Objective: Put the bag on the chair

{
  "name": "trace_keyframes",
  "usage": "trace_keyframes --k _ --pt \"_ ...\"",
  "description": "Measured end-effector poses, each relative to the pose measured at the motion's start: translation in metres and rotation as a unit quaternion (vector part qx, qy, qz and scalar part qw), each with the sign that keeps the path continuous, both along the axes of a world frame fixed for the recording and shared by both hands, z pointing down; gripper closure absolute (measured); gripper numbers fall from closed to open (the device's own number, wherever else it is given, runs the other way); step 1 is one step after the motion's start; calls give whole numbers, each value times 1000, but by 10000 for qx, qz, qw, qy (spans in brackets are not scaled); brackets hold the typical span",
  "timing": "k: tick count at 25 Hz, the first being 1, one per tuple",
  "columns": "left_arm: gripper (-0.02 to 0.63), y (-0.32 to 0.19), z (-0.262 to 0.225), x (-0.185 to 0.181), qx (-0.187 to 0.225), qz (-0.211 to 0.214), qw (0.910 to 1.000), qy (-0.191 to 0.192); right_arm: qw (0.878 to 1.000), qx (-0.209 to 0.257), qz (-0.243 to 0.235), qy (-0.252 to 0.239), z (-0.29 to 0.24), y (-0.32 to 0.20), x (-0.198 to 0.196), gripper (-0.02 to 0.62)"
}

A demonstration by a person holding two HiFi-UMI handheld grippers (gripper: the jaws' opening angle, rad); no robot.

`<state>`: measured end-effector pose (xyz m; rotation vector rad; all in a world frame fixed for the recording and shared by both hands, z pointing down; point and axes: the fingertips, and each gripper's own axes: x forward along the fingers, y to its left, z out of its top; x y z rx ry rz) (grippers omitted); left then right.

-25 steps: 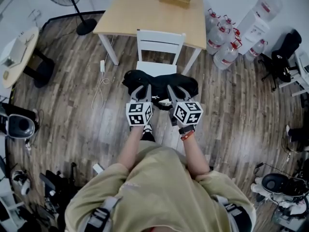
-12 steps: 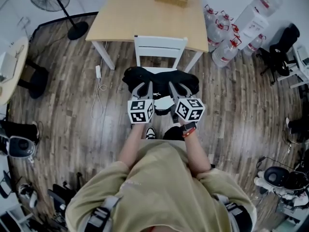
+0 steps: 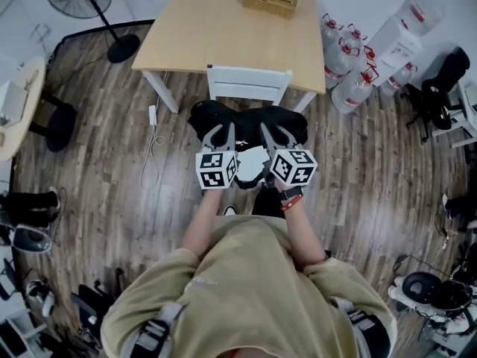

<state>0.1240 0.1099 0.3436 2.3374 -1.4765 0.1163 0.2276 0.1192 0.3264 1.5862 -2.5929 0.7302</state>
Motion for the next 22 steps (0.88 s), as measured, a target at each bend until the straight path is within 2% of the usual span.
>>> trace_keyframes --k 9,22 --pt "580 -41 10 25 -176 -79 9998 -92 9997 -240 -74 -55 14 -43 26 517" --pt "580 -66 91 38 -809 -38 9960 -388 9960 -866 -198 -4 97 -73 38 515"
